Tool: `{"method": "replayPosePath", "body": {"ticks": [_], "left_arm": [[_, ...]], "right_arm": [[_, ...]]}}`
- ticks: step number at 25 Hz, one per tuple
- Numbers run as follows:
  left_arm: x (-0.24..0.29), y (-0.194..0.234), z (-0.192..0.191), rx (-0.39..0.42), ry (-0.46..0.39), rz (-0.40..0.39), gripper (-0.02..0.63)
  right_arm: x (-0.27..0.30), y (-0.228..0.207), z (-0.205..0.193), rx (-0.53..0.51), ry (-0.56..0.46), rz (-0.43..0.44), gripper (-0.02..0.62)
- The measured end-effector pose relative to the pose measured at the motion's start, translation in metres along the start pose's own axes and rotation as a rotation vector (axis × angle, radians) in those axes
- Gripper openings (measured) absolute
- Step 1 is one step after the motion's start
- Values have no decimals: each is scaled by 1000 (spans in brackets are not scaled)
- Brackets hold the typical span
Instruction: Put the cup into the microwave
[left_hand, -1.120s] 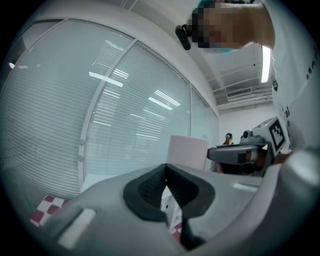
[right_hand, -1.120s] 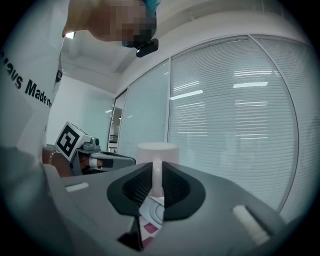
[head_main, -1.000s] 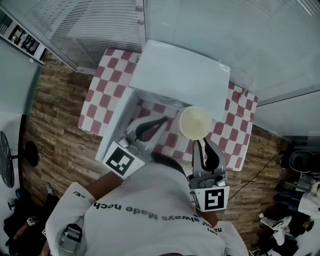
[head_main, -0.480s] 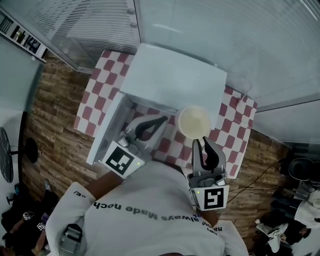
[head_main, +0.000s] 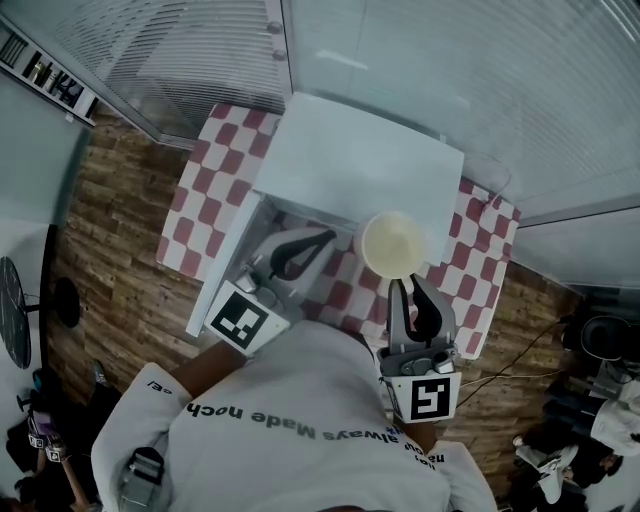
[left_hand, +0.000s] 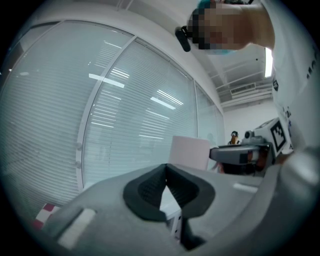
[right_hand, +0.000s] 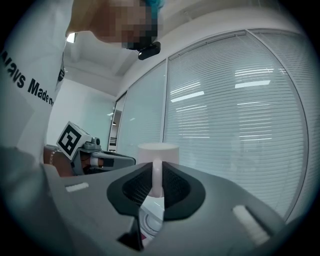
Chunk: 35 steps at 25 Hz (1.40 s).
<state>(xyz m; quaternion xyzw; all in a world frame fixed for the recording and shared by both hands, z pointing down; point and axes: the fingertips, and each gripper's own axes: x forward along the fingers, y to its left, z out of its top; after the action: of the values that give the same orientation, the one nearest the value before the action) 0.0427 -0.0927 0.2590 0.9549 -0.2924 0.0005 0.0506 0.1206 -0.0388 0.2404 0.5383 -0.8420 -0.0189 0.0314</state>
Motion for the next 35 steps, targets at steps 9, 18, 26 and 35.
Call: {"method": "replayPosePath", "body": {"ticks": [9,18,26,35], "left_arm": [[-15,21,0,6,5,-14,5],[-26,21,-28,-31,32,-24,3],[-32,17,-64,-59,57,-24,3],[-33,21,-109,-84,84,-17,4]], "right_arm": [[13,18,1,-2,4,-16,43],[9,33,-28,19,67,-17,43],[9,44,-67,63,106,-17,43],[13,52,-124,60,165,22,44]]}}
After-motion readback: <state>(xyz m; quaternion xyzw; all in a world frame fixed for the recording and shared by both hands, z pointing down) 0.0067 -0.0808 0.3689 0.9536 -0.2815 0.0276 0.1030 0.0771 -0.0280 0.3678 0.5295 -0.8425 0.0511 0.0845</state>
